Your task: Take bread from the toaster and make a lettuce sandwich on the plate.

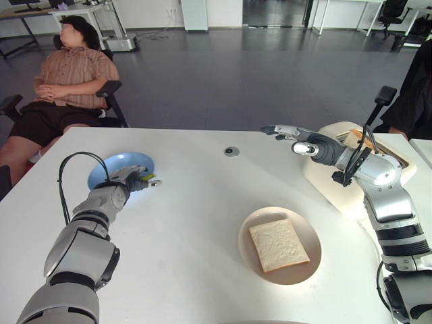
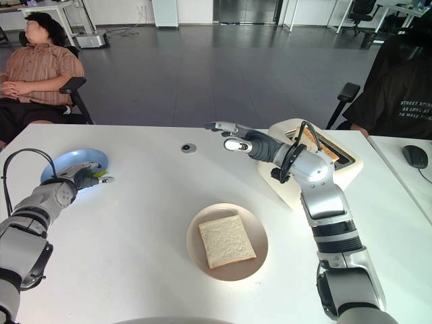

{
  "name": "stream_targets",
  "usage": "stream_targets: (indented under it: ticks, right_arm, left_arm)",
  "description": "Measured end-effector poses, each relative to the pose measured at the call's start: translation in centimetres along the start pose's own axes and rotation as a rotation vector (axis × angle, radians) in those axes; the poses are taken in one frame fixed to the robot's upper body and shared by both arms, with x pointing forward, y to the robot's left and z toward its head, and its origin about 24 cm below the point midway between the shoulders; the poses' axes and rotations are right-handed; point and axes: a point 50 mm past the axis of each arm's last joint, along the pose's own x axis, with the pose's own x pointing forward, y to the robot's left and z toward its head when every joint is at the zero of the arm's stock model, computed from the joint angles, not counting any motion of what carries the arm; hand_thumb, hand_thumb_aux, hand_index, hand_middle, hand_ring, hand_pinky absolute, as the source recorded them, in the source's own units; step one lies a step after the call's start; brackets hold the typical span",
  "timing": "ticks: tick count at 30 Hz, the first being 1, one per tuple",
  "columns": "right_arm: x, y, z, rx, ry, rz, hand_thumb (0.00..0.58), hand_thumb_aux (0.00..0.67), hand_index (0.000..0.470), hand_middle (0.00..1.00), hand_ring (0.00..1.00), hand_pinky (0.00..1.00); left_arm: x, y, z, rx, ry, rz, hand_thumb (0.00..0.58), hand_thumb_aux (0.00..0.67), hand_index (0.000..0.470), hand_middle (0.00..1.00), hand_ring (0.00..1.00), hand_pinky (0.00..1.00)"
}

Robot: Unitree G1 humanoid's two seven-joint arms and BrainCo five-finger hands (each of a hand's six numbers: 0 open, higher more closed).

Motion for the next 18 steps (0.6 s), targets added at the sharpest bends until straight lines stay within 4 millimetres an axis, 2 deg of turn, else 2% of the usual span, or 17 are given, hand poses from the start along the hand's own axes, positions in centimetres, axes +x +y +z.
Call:
stream_targets:
  ticks: [1, 2, 3, 14, 15, 16, 17, 18]
  right_arm:
    - [0.00, 0.02, -0.07, 0.000, 0.003, 0.000, 0.000, 0.000, 0.000, 0.00, 0.00, 0.00]
    - [0.02, 0.04, -0.12, 0.002, 0.004, 0.000, 0.000, 0.000, 0.000, 0.00, 0.00, 0.00]
    - [0.03, 0.05, -0.14, 0.001, 0.005, 0.000, 0.000, 0.000, 0.000, 0.00, 0.00, 0.00]
    - [0.16, 0.28, -0.34, -0.010, 0.017, 0.009, 0.000, 0.000, 0.000, 0.00, 0.00, 0.00]
    - [0.18, 0.30, -0.34, -0.010, 0.016, 0.010, 0.000, 0.000, 0.000, 0.00, 0.00, 0.00]
    - [0.18, 0.31, -0.35, -0.010, 0.017, 0.010, 0.000, 0.000, 0.000, 0.00, 0.00, 0.00]
    - [0.18, 0.31, -0.35, -0.010, 0.017, 0.010, 0.000, 0.000, 0.000, 0.00, 0.00, 0.00]
    - [0.18, 0.31, -0.37, -0.009, 0.017, 0.010, 0.000, 0.000, 0.000, 0.00, 0.00, 0.00]
  left_arm:
    - [0.00, 0.05, 0.01, -0.006, -0.002, 0.002, 0.489, 0.405, 0.284, 0.00, 0.00, 0.00]
    - [0.00, 0.11, 0.01, -0.015, -0.003, 0.006, 0.573, 0.596, 0.418, 0.00, 0.00, 0.00]
    - [0.00, 0.18, 0.01, -0.016, -0.004, 0.008, 0.580, 0.670, 0.470, 0.00, 0.00, 0.00]
    - [-0.02, 0.62, -0.13, -0.063, -0.003, 0.025, 0.580, 0.670, 0.470, 0.00, 0.00, 0.00]
    - [-0.02, 0.66, -0.12, -0.074, -0.005, 0.025, 0.480, 0.391, 0.275, 0.00, 0.00, 0.00]
    - [-0.02, 0.71, -0.14, -0.087, -0.005, 0.026, 0.405, 0.302, 0.212, 0.00, 0.00, 0.00]
    - [-0.02, 0.77, -0.15, -0.098, -0.005, 0.029, 0.112, 0.068, 0.048, 0.00, 0.00, 0.00]
    - [-0.02, 0.83, -0.12, -0.107, -0.007, 0.032, 0.000, 0.000, 0.000, 0.00, 0.00, 0.00]
